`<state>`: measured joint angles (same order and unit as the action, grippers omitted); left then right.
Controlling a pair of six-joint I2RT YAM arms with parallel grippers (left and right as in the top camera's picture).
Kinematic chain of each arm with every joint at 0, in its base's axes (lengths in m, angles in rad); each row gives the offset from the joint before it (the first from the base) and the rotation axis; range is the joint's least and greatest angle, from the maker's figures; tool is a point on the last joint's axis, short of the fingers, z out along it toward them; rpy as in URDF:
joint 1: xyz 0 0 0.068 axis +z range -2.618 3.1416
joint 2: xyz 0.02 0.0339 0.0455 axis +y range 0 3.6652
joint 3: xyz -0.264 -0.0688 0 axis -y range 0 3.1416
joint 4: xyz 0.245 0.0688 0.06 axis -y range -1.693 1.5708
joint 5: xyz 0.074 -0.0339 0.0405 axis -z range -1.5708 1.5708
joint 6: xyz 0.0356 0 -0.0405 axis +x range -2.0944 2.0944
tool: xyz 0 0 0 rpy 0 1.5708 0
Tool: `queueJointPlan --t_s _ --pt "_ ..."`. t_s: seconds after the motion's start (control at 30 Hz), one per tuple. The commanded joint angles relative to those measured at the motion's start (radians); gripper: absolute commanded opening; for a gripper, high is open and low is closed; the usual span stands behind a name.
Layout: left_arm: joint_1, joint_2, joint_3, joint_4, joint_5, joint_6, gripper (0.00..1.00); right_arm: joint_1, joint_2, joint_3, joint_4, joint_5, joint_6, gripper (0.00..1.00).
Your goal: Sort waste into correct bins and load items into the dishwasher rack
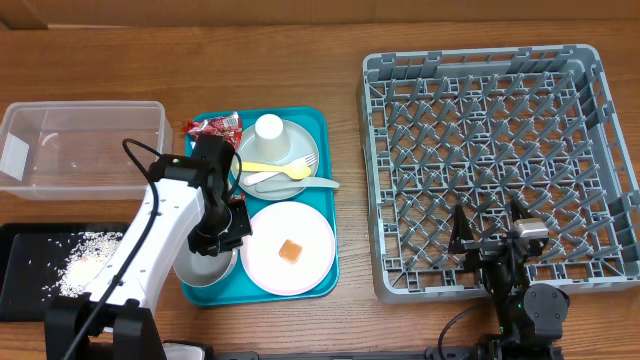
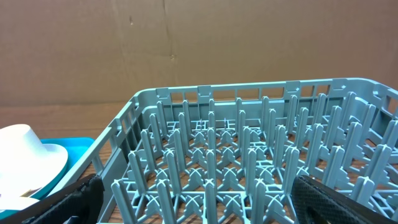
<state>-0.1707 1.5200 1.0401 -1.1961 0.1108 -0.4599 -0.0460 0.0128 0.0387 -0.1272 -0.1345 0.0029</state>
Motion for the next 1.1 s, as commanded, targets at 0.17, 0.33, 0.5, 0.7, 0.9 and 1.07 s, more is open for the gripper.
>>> queueJointPlan --t_s 0.17,0.33,0.5,0.7,0.9,1.07 --pt "-0.004 0.006 -0.002 0.001 -0.017 0.011 0.25 -0.007 -0.010 -0.007 0.006 -0.005 -0.004 1.00" --pt "-0.004 0.006 0.010 -0.012 -0.016 0.011 0.27 -0.007 -0.010 -0.007 0.006 -0.005 -0.004 1.00" --pt "-0.002 0.006 0.118 -0.072 -0.017 0.023 0.25 -0.007 -0.010 -0.007 0.006 -0.005 -0.004 1.00" --pt "0.029 0.006 0.344 -0.157 -0.018 0.084 0.50 -0.007 -0.010 -0.007 0.019 0.007 -0.009 1.00" --pt "0.081 0.006 0.493 -0.153 -0.018 0.098 1.00 -0.006 -0.010 -0.007 0.106 -0.076 0.021 1.00" --pt "0.088 0.006 0.500 -0.132 -0.042 0.098 1.00 -0.006 -0.010 -0.007 0.234 -0.266 0.027 1.00"
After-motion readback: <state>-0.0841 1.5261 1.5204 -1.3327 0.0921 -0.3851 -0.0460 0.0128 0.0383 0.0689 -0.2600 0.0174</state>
